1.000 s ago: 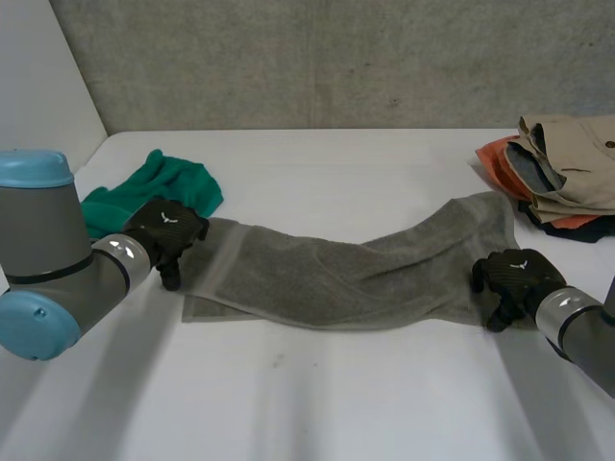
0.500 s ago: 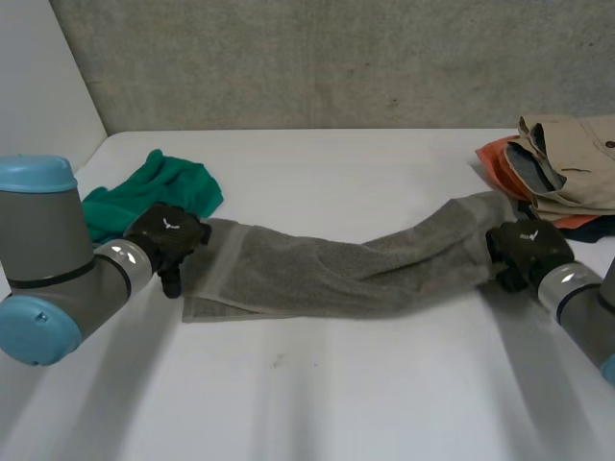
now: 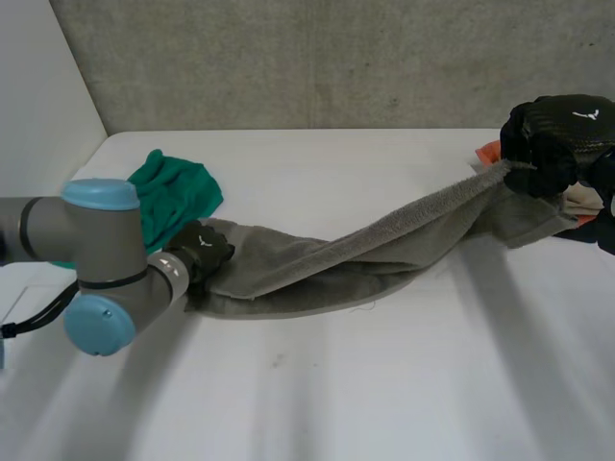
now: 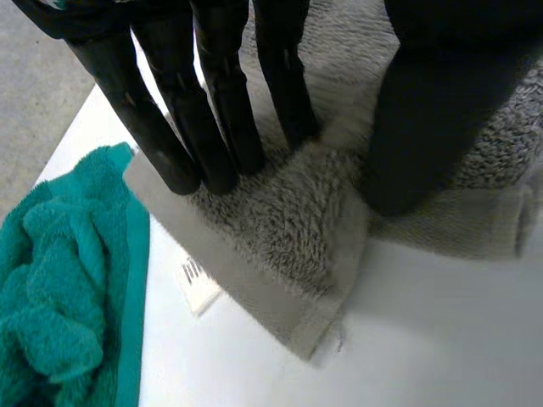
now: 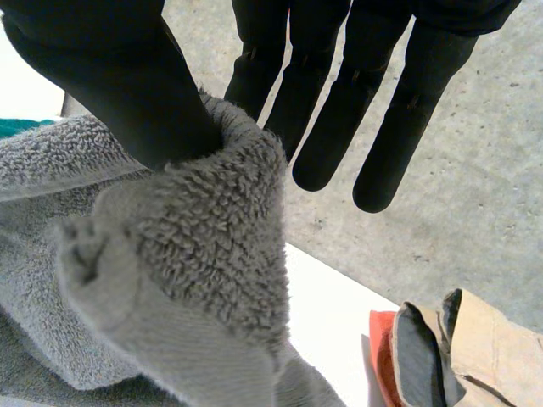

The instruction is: Fold the laundry.

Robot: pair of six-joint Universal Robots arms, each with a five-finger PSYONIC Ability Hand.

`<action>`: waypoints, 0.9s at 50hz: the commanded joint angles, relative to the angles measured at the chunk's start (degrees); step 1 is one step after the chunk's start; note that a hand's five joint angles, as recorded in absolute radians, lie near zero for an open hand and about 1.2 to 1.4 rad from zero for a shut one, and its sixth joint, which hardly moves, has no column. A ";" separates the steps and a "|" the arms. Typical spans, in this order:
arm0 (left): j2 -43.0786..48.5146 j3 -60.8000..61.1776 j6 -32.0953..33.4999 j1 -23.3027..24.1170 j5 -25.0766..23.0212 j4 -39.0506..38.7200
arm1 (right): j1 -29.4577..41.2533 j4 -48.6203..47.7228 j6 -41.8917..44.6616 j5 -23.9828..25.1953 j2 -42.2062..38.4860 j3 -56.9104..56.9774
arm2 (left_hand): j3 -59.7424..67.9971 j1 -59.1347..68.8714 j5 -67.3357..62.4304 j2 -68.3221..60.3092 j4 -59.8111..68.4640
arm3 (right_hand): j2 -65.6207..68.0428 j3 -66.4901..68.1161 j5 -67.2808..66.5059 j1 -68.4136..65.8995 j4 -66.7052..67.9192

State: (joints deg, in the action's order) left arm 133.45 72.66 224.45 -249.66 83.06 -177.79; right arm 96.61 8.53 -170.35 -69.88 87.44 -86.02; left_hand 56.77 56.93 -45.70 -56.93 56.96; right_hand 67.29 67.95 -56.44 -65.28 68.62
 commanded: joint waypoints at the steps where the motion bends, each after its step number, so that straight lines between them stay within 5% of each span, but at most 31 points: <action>1: 0.67 -3.49 -2.35 1.36 1.66 -0.02 | 1.21 -0.36 2.91 -1.66 -3.94 1.20 | 23.23 23.07 -24.30 -23.07 23.04 | 12.71 12.05 -13.56 -14.72 11.38; 17: 3.75 -19.99 -3.76 2.07 3.16 -1.51 | 4.37 -8.26 7.83 -8.42 -20.63 11.82 | 23.23 23.07 -24.30 -23.07 23.04 | 12.71 12.05 -13.56 -14.72 11.38; 21: 4.98 -35.36 -5.51 1.81 3.51 -4.58 | 6.74 -17.47 9.24 -14.92 -28.19 23.76 | 23.23 23.07 -24.30 -23.07 23.04 | 12.71 12.05 -13.56 -14.72 11.38; 28: 6.56 -59.90 -21.57 2.24 9.48 -9.86 | 9.72 -44.44 9.33 -24.16 -34.61 40.48 | 23.23 23.07 -24.30 -23.07 23.04 | 12.71 12.05 -13.56 -14.72 11.38; 35: 5.51 -53.96 -22.75 3.65 9.05 -8.19 | 13.16 -38.08 9.07 -21.36 -34.44 38.39 | 23.23 23.07 -24.30 -23.07 23.04 | 12.71 12.05 -13.56 -14.72 11.38; 43: 3.92 -31.64 -16.69 1.81 8.17 -8.81 | 13.69 -26.21 8.98 -17.13 -34.53 27.14 | 23.23 23.07 -24.30 -23.07 23.04 | 12.71 12.05 -13.56 -14.72 11.38; 45: 3.75 -24.26 -14.31 1.72 7.47 -8.54 | 13.42 -22.17 9.15 -16.52 -35.41 23.36 | 15.04 14.88 -16.12 -14.88 14.85 | 12.71 12.05 -13.56 -14.72 11.38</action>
State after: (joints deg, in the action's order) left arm 138.05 28.74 203.96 -247.04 91.96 -186.53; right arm 110.30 -24.22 -161.49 -89.04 53.05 -52.65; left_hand 68.16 64.79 -55.94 -68.50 68.40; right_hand 67.54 68.26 -57.18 -65.27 68.74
